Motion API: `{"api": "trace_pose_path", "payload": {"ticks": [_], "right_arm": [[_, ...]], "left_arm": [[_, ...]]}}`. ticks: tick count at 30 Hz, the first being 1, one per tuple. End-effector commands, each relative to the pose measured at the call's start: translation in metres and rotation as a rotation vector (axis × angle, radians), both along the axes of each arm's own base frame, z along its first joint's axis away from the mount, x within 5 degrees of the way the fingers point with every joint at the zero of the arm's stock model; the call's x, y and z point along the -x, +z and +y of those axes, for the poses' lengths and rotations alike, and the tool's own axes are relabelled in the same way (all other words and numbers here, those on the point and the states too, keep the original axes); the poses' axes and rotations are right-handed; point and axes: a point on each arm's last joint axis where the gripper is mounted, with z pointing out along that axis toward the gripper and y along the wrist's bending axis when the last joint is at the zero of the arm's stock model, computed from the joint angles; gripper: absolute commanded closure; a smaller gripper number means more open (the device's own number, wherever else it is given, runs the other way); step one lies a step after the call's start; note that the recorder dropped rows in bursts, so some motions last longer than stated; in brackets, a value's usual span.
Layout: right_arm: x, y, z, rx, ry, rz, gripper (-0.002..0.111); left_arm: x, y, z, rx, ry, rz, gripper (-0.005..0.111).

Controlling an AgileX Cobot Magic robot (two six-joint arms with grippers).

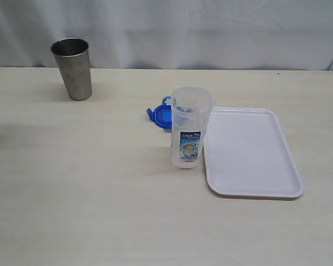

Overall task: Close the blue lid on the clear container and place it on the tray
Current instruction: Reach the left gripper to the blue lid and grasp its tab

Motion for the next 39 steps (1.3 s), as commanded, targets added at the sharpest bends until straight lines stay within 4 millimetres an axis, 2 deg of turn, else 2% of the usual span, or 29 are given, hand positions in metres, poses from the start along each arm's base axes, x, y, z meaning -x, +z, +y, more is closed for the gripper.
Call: {"api": "trace_pose_path", "payload": {"ticks": [1,6,11,13,14,17,20,21,23,27,31,39], "right_arm": [[0.000,0.000,-0.001,0.007,-0.005,-0.006,0.104],[0.000,0.000,-0.001,0.007,-0.005,-0.006,0.104],[0.000,0.000,-0.001,0.007,-0.005,-0.006,0.104],[0.000,0.000,-0.001,0.007,-0.005,-0.006,0.104],[0.000,0.000,-0.001,0.007,-0.005,-0.006,0.104],[0.000,0.000,-0.001,0.007,-0.005,-0.006,0.104],[0.000,0.000,-0.001,0.007,-0.005,-0.006,0.104],[0.000,0.000,-0.001,0.007,-0.005,-0.006,0.104],[0.000,0.000,-0.001,0.007,-0.005,-0.006,0.104],[0.000,0.000,-0.001,0.007,-0.005,-0.006,0.104],[0.000,0.000,-0.001,0.007,-0.005,-0.006,0.104],[0.000,0.000,-0.001,0.007,-0.005,-0.006,0.104]], "left_arm": [[0.000,-0.007,-0.019,0.156,-0.103,0.078,0.107],[0.007,-0.016,-0.039,0.288,-0.264,0.207,0.107],[0.015,-0.033,-0.077,0.519,-0.373,0.206,0.107],[0.020,-0.046,-0.109,0.605,-0.470,0.203,0.107],[0.022,-0.057,-0.134,0.655,-0.538,0.228,0.107],[0.021,-0.083,-0.174,0.767,-0.556,0.290,0.102],[0.020,-0.110,-0.217,0.791,-0.611,0.354,0.075],[0.016,-0.116,-0.226,0.807,-0.570,0.332,0.070],[0.008,-0.123,-0.241,0.866,-0.482,0.274,0.069],[-0.003,-0.142,-0.273,0.922,-0.512,0.309,0.069],[-0.017,-0.152,-0.276,0.963,-0.383,0.241,0.069],[-0.032,-0.162,-0.279,0.981,-0.327,0.206,0.069]]}}
